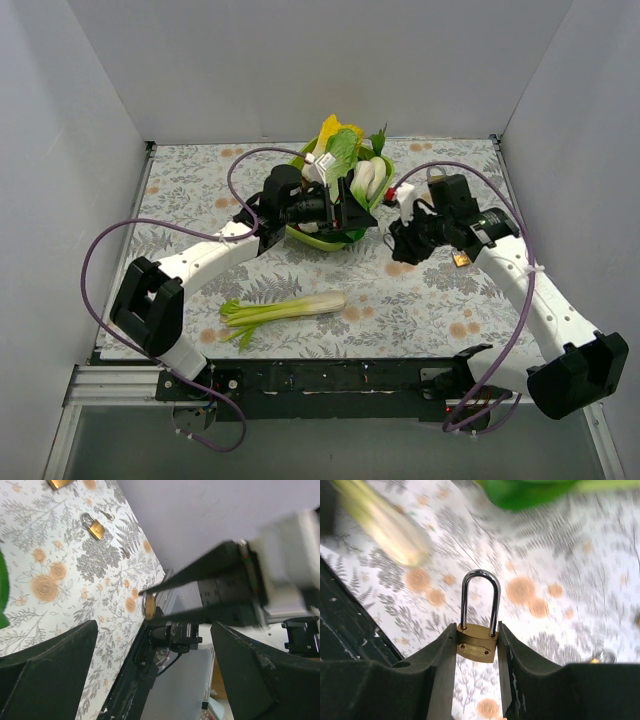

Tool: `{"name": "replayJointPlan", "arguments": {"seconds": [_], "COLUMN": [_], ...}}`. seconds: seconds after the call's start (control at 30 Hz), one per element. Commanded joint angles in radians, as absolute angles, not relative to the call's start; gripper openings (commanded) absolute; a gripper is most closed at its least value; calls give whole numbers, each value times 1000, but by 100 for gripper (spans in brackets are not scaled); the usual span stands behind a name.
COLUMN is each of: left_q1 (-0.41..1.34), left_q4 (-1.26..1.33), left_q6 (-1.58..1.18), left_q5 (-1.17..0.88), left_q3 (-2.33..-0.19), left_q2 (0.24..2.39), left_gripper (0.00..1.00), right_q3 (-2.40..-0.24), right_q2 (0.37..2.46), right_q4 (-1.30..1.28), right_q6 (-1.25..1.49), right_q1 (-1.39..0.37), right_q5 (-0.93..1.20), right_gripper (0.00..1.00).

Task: Lock with the key
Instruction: Place the lock at the center of the board.

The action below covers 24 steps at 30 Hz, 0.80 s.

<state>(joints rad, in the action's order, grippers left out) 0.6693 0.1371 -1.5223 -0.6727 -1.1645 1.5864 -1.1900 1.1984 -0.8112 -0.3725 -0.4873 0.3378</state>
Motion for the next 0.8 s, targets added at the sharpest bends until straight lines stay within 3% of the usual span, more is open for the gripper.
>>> {"name": "replayJointPlan", "arguments": {"seconds": [0.0, 0.3, 0.5, 0.77], "left_q1": [624, 574, 555, 551], "left_q4": [126, 80, 54, 8], "left_q6": [-1450, -1290, -1287, -1275], "left_q5": [-661, -706, -663, -612], "left_q3": [-1154, -1060, -1045, -1060], "left_q2": [1477, 1353, 1336, 1344], "left_gripper": [98, 98, 98, 98], "right_q3": [-1109, -996, -894, -923], "right_q2": [1177, 1301, 1342, 1471], "right_q4": [-880, -973, -920, -887], "right_q6": [-389, -537, -566, -508], "right_q1": [-237, 207, 245, 262], "right_q5": [350, 285, 229, 227], "right_gripper": [1, 1, 1, 1]}}
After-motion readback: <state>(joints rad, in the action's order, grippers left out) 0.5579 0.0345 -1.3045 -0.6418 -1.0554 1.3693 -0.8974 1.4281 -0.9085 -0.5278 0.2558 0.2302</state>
